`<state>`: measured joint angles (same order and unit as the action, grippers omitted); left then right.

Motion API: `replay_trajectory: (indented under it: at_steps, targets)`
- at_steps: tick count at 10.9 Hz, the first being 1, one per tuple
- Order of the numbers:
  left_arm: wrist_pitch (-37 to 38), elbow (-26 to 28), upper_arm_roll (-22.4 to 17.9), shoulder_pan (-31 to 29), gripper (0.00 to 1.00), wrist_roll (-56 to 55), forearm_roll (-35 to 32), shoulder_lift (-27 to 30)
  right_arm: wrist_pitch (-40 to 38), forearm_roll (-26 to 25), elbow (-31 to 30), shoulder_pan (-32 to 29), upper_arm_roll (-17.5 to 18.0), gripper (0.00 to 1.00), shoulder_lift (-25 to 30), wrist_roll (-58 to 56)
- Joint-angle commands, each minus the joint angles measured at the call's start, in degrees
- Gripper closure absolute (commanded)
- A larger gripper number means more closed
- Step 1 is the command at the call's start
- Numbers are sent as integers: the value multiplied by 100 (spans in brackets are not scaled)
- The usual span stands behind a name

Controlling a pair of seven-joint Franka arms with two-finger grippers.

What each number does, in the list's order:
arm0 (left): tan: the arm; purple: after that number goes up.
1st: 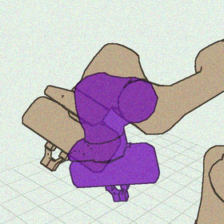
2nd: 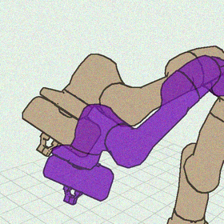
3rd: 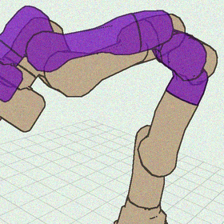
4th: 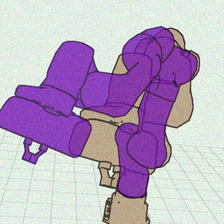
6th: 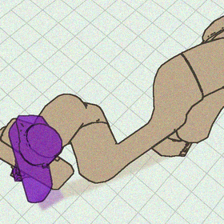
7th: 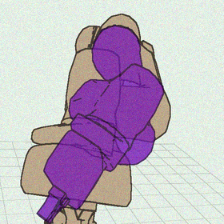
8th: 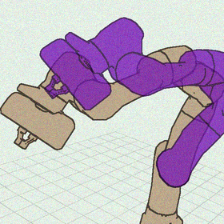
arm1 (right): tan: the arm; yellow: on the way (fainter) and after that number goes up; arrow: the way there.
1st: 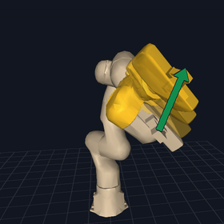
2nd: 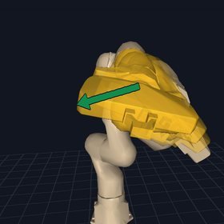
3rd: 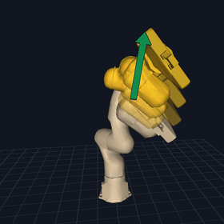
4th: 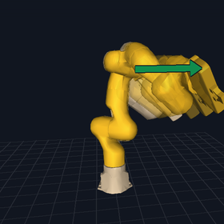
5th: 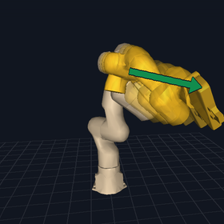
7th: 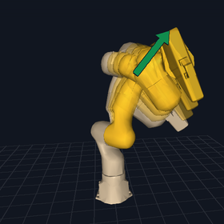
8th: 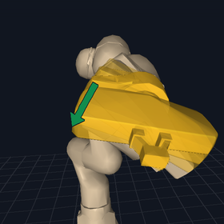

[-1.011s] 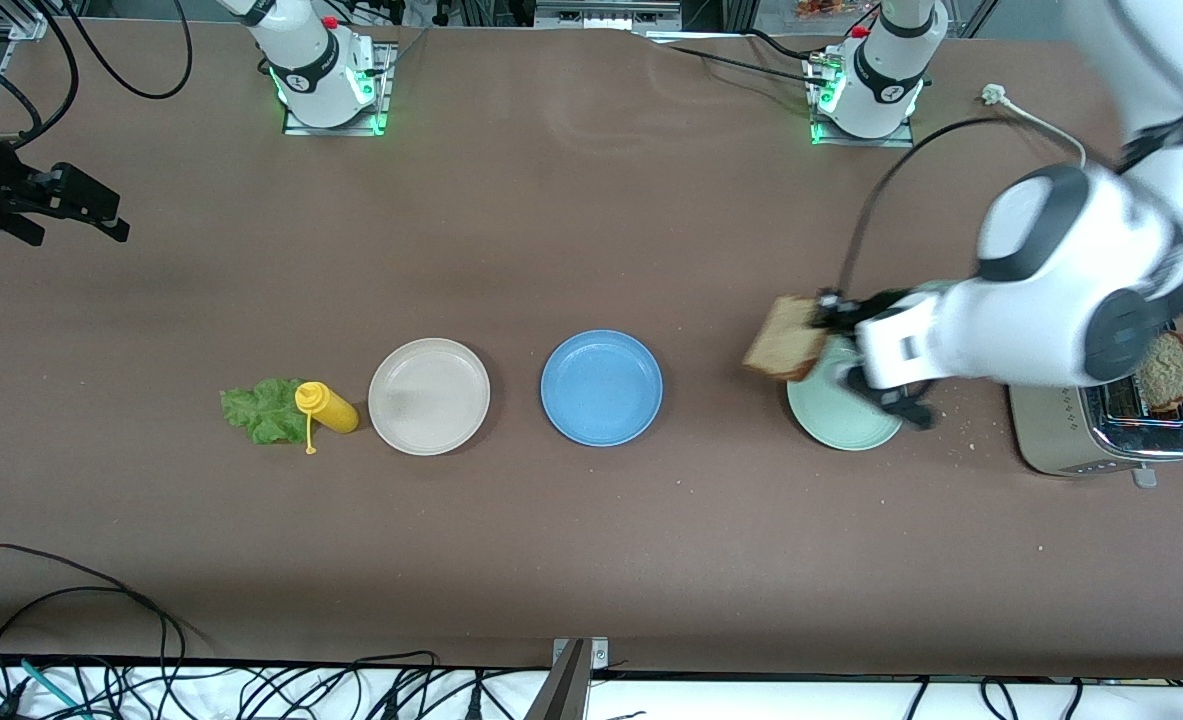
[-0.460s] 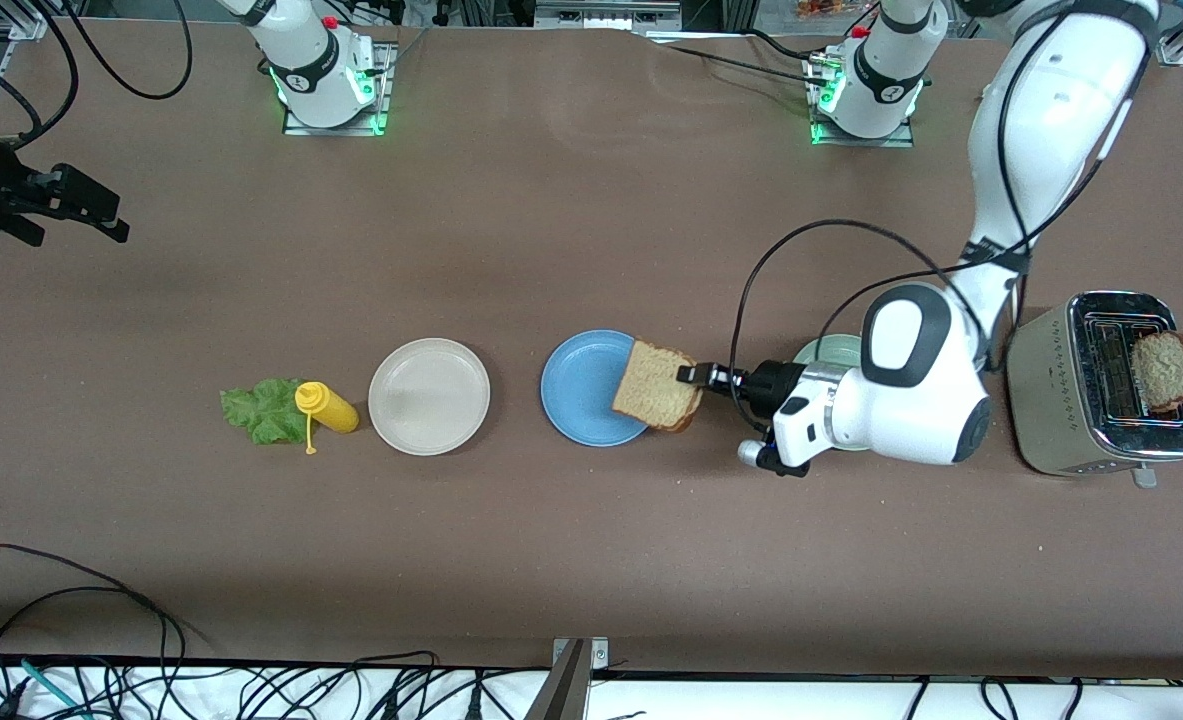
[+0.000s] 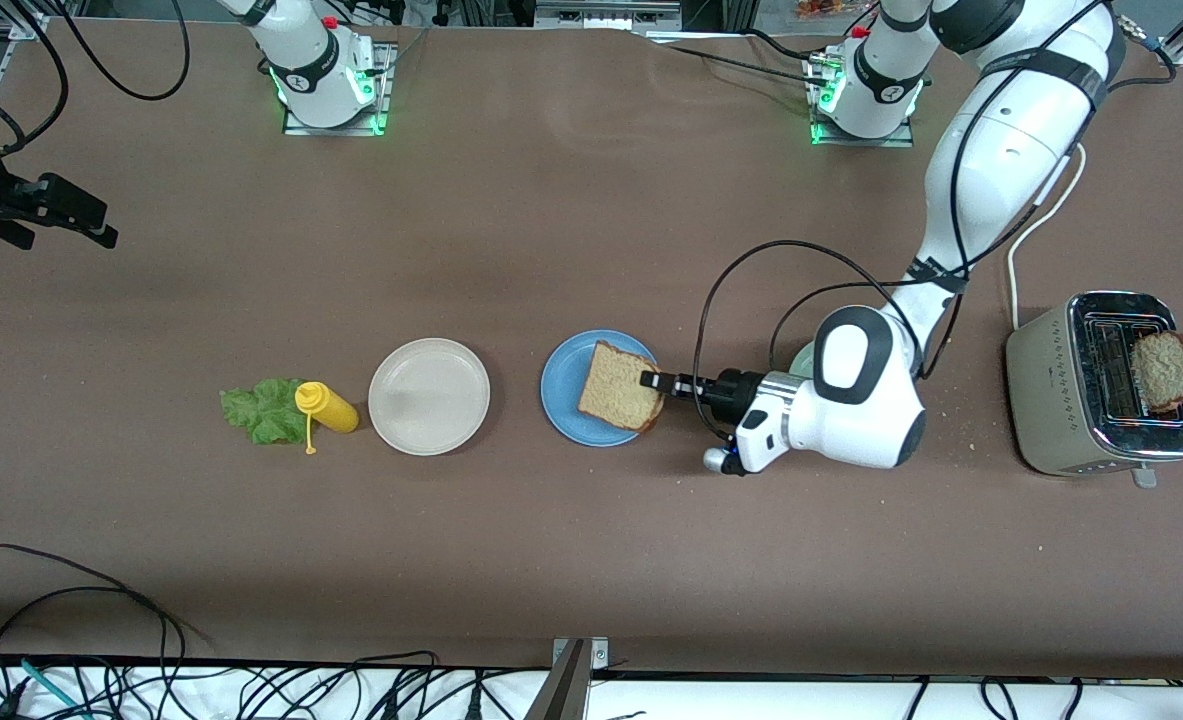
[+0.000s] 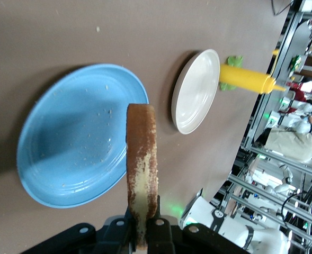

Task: Make sandwich in blue plate with both arms
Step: 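Open the left gripper and release the bread on the blue plate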

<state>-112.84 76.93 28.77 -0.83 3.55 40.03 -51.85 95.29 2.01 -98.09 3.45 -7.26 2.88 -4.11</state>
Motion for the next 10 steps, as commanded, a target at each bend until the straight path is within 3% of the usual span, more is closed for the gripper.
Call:
replay_trajectory:
  at_steps: [1, 2, 3, 4, 6, 8, 10]
  targets:
    - [-334, 427, -3, 118, 100, 890, 224, -106, -81, 19, 124, -28, -65, 0, -69, 24]
    - [-466, 515, -3, 144, 92, 1015, 224, -202, -72, 19, 124, -28, -65, 0, -69, 24]
    - [-476, 516, -12, 153, 8, 1016, 215, -238, -63, 19, 124, -37, -65, 0, -69, 24]
    - [-450, 525, -12, 75, 0, 1042, 120, -212, -63, 19, 124, -28, -65, 0, -69, 24]
    - [-423, 499, -117, -101, 0, 1043, -56, -159, -46, 27, 132, -28, -65, 0, -60, 50]
    - [-406, 446, -100, -303, 0, 1034, -1063, -28, -46, 36, 132, -28, -65, 0, -69, 33]
    - [-223, 446, -109, -496, 0, 1016, -1593, 191, -46, 54, 219, -19, -57, 0, -60, 85]
